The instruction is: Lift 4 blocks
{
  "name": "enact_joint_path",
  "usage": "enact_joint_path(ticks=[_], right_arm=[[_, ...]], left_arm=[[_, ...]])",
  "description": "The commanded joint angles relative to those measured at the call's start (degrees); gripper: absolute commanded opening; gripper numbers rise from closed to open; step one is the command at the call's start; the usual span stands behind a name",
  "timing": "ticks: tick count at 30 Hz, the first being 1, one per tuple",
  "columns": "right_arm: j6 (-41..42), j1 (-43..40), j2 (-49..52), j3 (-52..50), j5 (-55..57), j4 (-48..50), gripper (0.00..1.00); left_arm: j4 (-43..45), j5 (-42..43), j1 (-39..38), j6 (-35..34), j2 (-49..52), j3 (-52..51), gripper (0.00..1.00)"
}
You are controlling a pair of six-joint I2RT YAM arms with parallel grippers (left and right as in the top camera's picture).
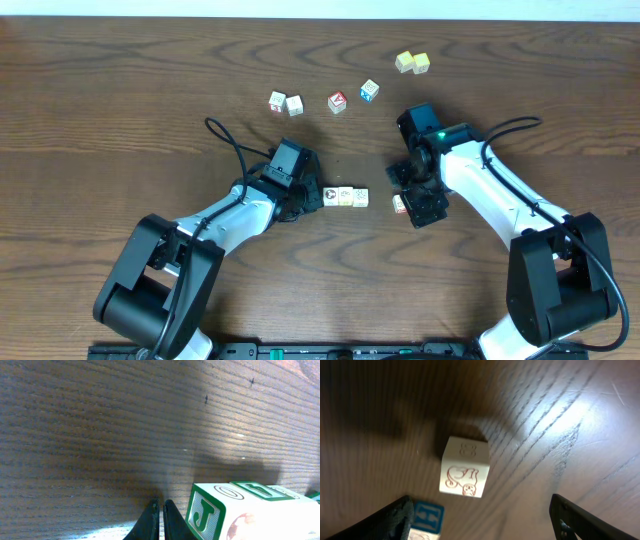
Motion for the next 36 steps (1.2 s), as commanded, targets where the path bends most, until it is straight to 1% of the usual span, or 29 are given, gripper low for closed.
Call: enact_joint_path(ticks=[1,6,9,14,20,21,22,23,24,27,29,31,34,36], right_arm=[[8.04,0.74,0.52,-0.46,4.28,0.33,0.84],[8.44,2.27,0.90,-0.52,7.43,3.74,0.82],[8.70,2.91,2.12,-0.52,7.50,5.03,0.81],[10.43,3.30,4.94,-0.52,7.26,5.29,0.80],[10.51,3.30,6.08,-0.52,7.15,5.03,0.80],[10.51,3.26,6.14,-0.52,7.26,5.07,0.78],[10.49,3.23,6.19,-0.52,7.39,5.09,0.73],[10.45,3.13,6.19,-0.52,7.34,5.25,0.58],[10.23,3.13,6.19,-0.52,7.37,5.25,0.54],[9.09,3.06,6.19,-0.52,7.32,5.25,0.47],[8.13,3.06,6.19,-0.52,7.32,5.25,0.41],[6.73,2.97,6.16,-0.50,6.95,5.29,0.38],[2.89,2.75,6.16,-0.50,6.91,5.97,0.37],[-1.14,2.29,6.16,-0.48,6.91,6.62,0.36]], left_arm=[[-1.03,-1.86,-0.07,0.09,-0.04,0.07,0.07],[-1.03,-1.86,-0.07,0.09,-0.04,0.07,0.07],[-1.03,-1.86,-0.07,0.09,-0.04,0.07,0.07],[-1.14,-1.86,-0.07,0.09,-0.04,0.07,0.07],[-1.25,-1.86,-0.07,0.09,-0.04,0.07,0.07],[-1.25,-1.86,-0.07,0.09,-0.04,0.07,0.07],[-1.25,-1.86,-0.07,0.09,-0.04,0.07,0.07],[-1.25,-1.86,-0.07,0.11,-0.04,0.07,0.07],[-1.25,-1.86,-0.07,0.09,-0.04,0.07,0.07],[-1.25,-1.86,-0.07,0.09,-0.04,0.07,0.07],[-1.25,-1.86,-0.07,0.09,-0.04,0.07,0.07],[-1.25,-1.86,-0.07,0.11,-0.04,0.07,0.07],[-1.25,-1.86,-0.07,0.09,-0.04,0.07,0.07],[-1.25,-1.86,-0.07,0.09,-0.04,0.07,0.07]])
